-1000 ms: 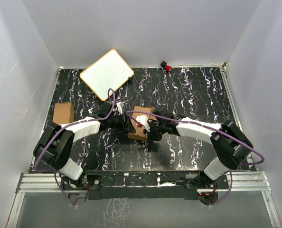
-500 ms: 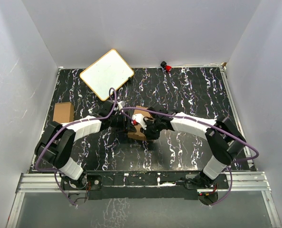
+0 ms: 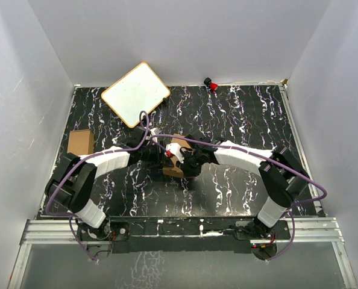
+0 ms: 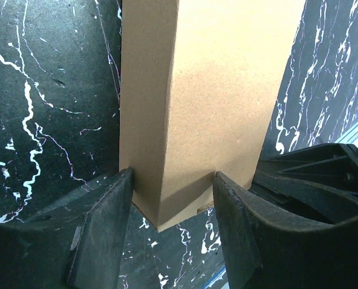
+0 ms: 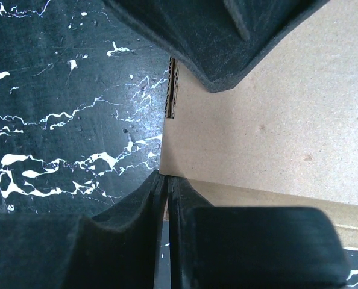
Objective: Fold the paper box
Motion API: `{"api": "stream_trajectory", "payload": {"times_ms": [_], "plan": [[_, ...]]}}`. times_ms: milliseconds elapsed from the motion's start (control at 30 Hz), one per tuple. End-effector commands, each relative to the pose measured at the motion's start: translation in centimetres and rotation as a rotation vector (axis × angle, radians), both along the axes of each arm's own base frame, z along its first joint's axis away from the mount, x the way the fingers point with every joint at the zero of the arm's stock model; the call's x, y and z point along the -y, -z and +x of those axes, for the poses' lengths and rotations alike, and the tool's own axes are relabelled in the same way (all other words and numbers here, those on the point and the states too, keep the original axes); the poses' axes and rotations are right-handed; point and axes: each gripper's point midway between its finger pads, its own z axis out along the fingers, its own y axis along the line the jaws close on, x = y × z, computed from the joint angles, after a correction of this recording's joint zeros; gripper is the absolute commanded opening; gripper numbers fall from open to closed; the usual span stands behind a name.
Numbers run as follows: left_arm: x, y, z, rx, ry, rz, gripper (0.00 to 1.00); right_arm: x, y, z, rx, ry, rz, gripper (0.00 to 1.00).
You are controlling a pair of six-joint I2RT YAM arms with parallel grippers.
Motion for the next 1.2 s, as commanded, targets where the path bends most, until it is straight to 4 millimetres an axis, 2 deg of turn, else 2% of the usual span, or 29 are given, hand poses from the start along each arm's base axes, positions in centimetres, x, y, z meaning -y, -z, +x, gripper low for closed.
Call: {"api": "stream_trajectory", "payload": {"times_ms": [0, 100, 333, 533, 700, 833, 933, 1033, 1167], "plan": [[0.4, 0.9, -1.3, -0.041, 0.032, 0.035, 0.53, -2.4, -2.3, 1.5, 0.078, -0.031, 0.108, 0.14], [0.2, 0.9, -1.3, -0.038, 0.033, 0.046, 0.53, -1.5, -3.0, 1.6, 0.083, -0.033, 0.127, 0.16], [-0.3, 1.0, -1.1, -0.036, 0.029, 0.057, 0.54, 0.2, -4.7, 1.0, 0.076, -0.077, 0.211, 0.35], [-0.3, 0.7, -0.8, -0.029, 0.027, 0.055, 0.54, 1.5, -6.6, 1.5, 0.049, -0.073, 0.296, 0.38], [-0.2, 0.4, -0.1, 0.004, 0.065, 0.075, 0.55, 5.5, -8.8, 5.1, -0.003, 0.129, 0.448, 0.37], [0.1, 0.5, 0.8, 0.032, 0.132, 0.102, 0.56, 8.8, -10.1, 8.7, 0.071, 0.295, 0.539, 0.42], [0.4, 0.0, 1.8, 0.079, 0.174, 0.109, 0.57, 10.7, -10.2, 11.3, 0.151, 0.396, 0.545, 0.46], [0.3, -1.5, 3.7, 0.176, 0.155, 0.135, 0.6, 10.8, -10.2, 13.0, 0.148, 0.433, 0.546, 0.45], [-1.3, -6.0, 6.0, 0.362, 0.032, 0.175, 0.73, 9.9, -10.6, 15.0, 0.073, 0.434, 0.575, 0.45]]}}
